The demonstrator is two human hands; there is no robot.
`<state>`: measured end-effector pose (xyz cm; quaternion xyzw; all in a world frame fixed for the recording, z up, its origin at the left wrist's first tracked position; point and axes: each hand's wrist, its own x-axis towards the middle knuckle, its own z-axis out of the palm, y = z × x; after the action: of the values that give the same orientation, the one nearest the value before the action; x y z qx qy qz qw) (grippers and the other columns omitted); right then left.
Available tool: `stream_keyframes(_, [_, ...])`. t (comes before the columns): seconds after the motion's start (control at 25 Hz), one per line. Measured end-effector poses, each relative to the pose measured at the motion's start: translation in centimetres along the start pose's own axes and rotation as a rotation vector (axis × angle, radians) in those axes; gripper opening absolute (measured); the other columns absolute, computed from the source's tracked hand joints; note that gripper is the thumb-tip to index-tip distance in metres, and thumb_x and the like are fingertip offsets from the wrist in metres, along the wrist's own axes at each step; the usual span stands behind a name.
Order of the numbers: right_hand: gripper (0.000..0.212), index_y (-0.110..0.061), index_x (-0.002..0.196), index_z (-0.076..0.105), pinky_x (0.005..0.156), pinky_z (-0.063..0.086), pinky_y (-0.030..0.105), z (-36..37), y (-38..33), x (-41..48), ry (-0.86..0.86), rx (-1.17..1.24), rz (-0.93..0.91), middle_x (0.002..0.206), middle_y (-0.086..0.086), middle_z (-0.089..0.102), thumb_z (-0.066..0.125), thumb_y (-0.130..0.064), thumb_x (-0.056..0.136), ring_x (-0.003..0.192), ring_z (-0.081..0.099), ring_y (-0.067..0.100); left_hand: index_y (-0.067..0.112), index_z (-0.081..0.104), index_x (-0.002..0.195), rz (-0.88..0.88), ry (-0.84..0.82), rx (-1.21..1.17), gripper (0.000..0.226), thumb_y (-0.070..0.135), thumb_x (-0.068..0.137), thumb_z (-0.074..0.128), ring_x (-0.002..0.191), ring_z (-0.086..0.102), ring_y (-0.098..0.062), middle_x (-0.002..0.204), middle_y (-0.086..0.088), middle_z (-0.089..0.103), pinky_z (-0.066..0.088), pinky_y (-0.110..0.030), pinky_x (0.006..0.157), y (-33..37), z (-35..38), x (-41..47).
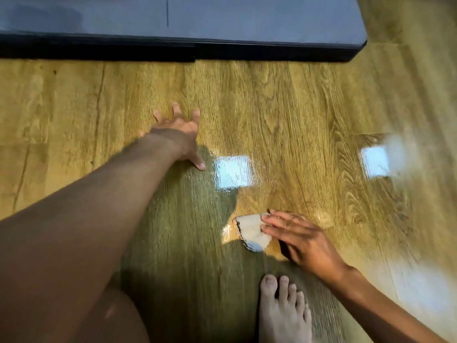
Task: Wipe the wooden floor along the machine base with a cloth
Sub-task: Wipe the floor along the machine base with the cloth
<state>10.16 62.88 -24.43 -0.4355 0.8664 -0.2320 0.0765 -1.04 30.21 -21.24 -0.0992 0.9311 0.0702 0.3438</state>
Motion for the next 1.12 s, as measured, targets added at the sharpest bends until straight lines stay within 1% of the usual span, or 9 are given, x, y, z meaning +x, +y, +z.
stream_keyframes(0.08, [0.053,-0.021,0.122,0.061,0.104,0.043,0.041,-0.8,2.2,5.2,0.001,-0.021,0.086,0.133,-0.003,0.054,0.065,0.007,0.077,0.126,0.049,0.016,0.032,-0.021,0.146,-0.014,-0.017,0.027,0.14,0.057,0.054,0.081,0.138,-0.01,-0.051,0.153,-0.013,-0.027,0.021,-0.064,0.108,0.4,-0.5,0.4])
stream_keyframes(0.24, [0.041,-0.018,0.125,0.059,0.103,0.045,0.042,-1.6,5.2,12.6,0.072,-0.056,0.238,0.133,0.002,0.055,0.059,0.001,0.089,0.125,0.051,0.022,0.029,-0.024,0.145,-0.013,-0.025,0.045,0.143,0.057,0.053,0.081,0.137,-0.009,-0.053,0.152,-0.015,-0.026,0.024,-0.064,0.107,0.6,-0.9,0.6])
stream_keyframes(0.36, [0.054,-0.021,0.126,0.056,0.108,0.037,0.035,-0.4,3.4,7.5,0.069,-0.037,0.156,0.133,-0.003,0.055,0.064,0.008,0.081,0.125,0.05,0.017,0.029,-0.022,0.146,0.005,-0.017,0.046,0.141,0.056,0.053,0.081,0.137,-0.008,-0.053,0.153,-0.017,-0.024,0.024,-0.066,0.106,0.2,-0.2,0.9])
stream_keyframes(0.48, [0.043,-0.017,0.123,0.06,0.102,0.044,0.041,-1.3,5.3,9.4,0.033,-0.056,0.073,0.132,0.001,0.056,0.053,0.004,0.087,0.124,0.052,0.02,0.027,-0.016,0.148,-0.003,-0.047,0.019,0.14,0.051,0.052,0.083,0.136,-0.007,-0.056,0.155,-0.02,-0.015,0.022,-0.07,0.104,0.6,-0.5,1.1])
stream_keyframes(0.64, [0.034,-0.019,0.124,0.059,0.102,0.045,0.036,-3.2,9.7,21.4,0.074,-0.086,0.243,0.137,0.002,0.052,0.051,-0.003,0.096,0.124,0.053,0.019,0.029,-0.016,0.148,-0.004,-0.05,0.025,0.137,0.053,0.055,0.081,0.136,-0.009,-0.055,0.155,-0.019,-0.015,0.02,-0.07,0.103,0.4,-0.5,1.0])
stream_keyframes(0.72, [0.031,-0.019,0.124,0.06,0.103,0.044,0.035,-2.5,9.2,21.8,0.132,-0.023,0.336,0.138,0.002,0.051,0.051,-0.008,0.096,0.125,0.051,0.017,0.028,-0.019,0.147,0.008,-0.043,0.04,0.137,0.055,0.056,0.079,0.136,-0.008,-0.055,0.154,-0.02,-0.016,0.022,-0.069,0.103,0.3,-0.4,0.9])
stream_keyframes(0.88, [0.029,-0.015,0.116,0.065,0.098,0.044,0.048,-0.9,6.3,16.1,0.192,-0.052,0.124,0.126,0.001,0.059,0.059,-0.009,0.088,0.117,0.057,0.024,0.022,-0.025,0.144,0.018,-0.045,0.062,0.141,0.055,0.054,0.079,0.134,-0.01,-0.058,0.15,-0.025,-0.022,0.024,-0.07,0.103,0.5,-0.1,1.4])
stream_keyframes(1.0, [0.032,-0.02,0.124,0.06,0.091,0.053,0.035,-2.9,9.8,20.4,0.068,-0.093,0.089,0.134,0.001,0.055,0.046,-0.021,0.096,0.113,0.061,0.022,0.022,-0.026,0.144,0.003,-0.06,0.052,0.143,0.055,0.054,0.079,0.133,-0.012,-0.058,0.149,-0.024,-0.025,0.024,-0.069,0.104,0.6,-0.3,1.4])
stream_keyframes(1.12, [0.028,-0.016,0.122,0.062,0.103,0.042,0.024,-5.2,13.5,27.7,0.121,-0.053,0.289,0.136,0.001,0.054,0.048,-0.016,0.098,0.116,0.059,0.015,0.024,-0.027,0.144,0.026,-0.05,0.052,0.14,0.058,0.056,0.077,0.134,-0.012,-0.057,0.15,-0.023,-0.024,0.023,-0.067,0.105,0.2,-0.5,1.1])
